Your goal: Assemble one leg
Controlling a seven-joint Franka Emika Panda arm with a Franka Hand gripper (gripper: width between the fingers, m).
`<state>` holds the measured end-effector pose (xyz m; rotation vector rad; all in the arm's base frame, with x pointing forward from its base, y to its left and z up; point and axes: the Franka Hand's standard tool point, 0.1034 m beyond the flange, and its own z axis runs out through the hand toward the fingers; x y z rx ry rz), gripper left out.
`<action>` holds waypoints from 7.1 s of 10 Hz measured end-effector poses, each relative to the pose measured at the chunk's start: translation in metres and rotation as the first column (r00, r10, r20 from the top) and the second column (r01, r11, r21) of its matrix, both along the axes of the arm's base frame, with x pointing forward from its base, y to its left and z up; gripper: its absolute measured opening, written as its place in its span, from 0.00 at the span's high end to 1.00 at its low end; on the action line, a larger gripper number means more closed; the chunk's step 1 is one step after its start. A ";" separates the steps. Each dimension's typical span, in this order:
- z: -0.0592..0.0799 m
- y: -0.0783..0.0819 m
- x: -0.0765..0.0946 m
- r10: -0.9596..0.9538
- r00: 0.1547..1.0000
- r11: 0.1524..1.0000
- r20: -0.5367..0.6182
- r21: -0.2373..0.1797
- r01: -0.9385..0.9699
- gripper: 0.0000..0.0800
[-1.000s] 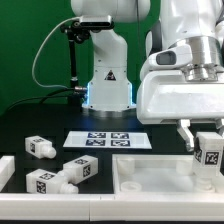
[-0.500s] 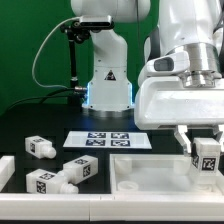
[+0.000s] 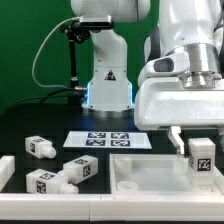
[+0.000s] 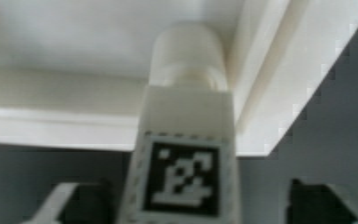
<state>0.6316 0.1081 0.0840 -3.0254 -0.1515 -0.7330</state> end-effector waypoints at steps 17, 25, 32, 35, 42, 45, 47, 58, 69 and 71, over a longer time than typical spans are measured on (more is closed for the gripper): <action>0.002 -0.001 0.011 -0.449 0.758 0.856 -0.473 0.016 0.516 0.64; 0.000 0.000 0.008 -0.795 0.312 0.328 -0.520 0.063 0.942 0.38; -0.002 0.003 0.010 -0.279 0.871 0.942 -0.404 0.063 0.331 0.19; -0.003 0.000 0.014 -0.114 0.919 0.989 -0.378 0.045 0.141 0.22; -0.004 -0.002 0.013 -0.569 0.703 0.756 -0.426 0.065 0.651 0.64; -0.007 -0.009 0.010 -0.778 0.385 0.384 -0.497 0.109 0.917 0.64; -0.007 -0.008 0.007 -0.827 0.120 0.085 -0.549 0.089 0.992 0.64; -0.006 -0.001 0.007 -0.333 0.852 0.919 -0.404 0.066 0.390 0.19; -0.009 -0.004 0.006 -0.736 0.460 0.485 -0.497 0.087 0.870 0.64; -0.010 -0.001 0.007 -0.826 0.092 0.077 -0.556 0.050 0.996 0.64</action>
Offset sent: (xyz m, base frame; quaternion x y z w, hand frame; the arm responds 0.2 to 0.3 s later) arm 0.0225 -0.0177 0.0038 0.0108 -0.1491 0.0024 0.9888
